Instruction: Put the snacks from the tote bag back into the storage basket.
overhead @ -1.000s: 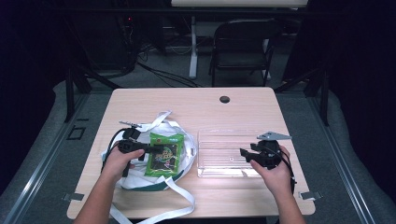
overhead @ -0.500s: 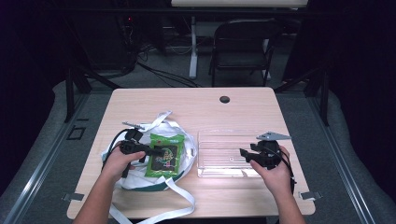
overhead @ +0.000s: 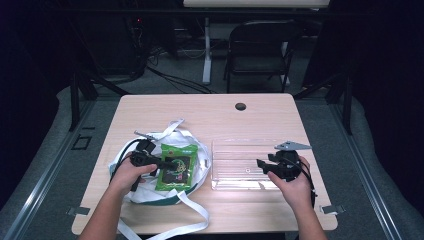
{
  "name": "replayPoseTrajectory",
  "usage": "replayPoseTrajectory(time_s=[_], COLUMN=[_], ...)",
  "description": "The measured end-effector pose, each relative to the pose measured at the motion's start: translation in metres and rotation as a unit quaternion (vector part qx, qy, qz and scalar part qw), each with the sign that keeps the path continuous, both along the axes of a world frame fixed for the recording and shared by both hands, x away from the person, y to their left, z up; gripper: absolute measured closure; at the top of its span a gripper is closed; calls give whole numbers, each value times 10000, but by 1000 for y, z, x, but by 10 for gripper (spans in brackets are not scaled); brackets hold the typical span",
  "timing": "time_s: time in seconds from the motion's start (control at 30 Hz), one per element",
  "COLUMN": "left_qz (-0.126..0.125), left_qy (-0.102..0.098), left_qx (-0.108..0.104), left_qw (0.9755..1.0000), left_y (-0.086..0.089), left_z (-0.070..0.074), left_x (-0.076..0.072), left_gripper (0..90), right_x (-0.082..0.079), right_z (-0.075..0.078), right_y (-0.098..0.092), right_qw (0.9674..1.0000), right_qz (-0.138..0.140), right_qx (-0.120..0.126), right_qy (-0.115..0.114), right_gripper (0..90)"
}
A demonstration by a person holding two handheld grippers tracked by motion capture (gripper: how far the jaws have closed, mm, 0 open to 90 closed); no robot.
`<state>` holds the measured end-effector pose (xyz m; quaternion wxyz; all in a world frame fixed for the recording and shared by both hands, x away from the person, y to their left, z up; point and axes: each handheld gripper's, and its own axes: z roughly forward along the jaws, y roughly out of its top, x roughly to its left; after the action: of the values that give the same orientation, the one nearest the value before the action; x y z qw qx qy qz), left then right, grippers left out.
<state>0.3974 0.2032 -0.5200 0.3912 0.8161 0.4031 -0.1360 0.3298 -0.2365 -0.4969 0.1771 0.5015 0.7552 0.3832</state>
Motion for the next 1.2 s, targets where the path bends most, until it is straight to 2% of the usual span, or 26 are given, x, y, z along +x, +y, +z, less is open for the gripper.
replayPoseTrajectory(time_s=[0.77,1.2], left_qz=[-29,-94], left_qy=[57,120], left_qx=[-273,-173], left_qw=[9996,9997], left_y=[10,14], left_z=[1,1], left_x=[-2,-4], left_gripper=[725,734], right_x=[4,6], right_z=[-2,-2], right_y=[0,1], right_qw=[10000,10000], right_qz=[-7,10], right_qx=[3,5], right_qy=[40,24], right_gripper=[486,486])
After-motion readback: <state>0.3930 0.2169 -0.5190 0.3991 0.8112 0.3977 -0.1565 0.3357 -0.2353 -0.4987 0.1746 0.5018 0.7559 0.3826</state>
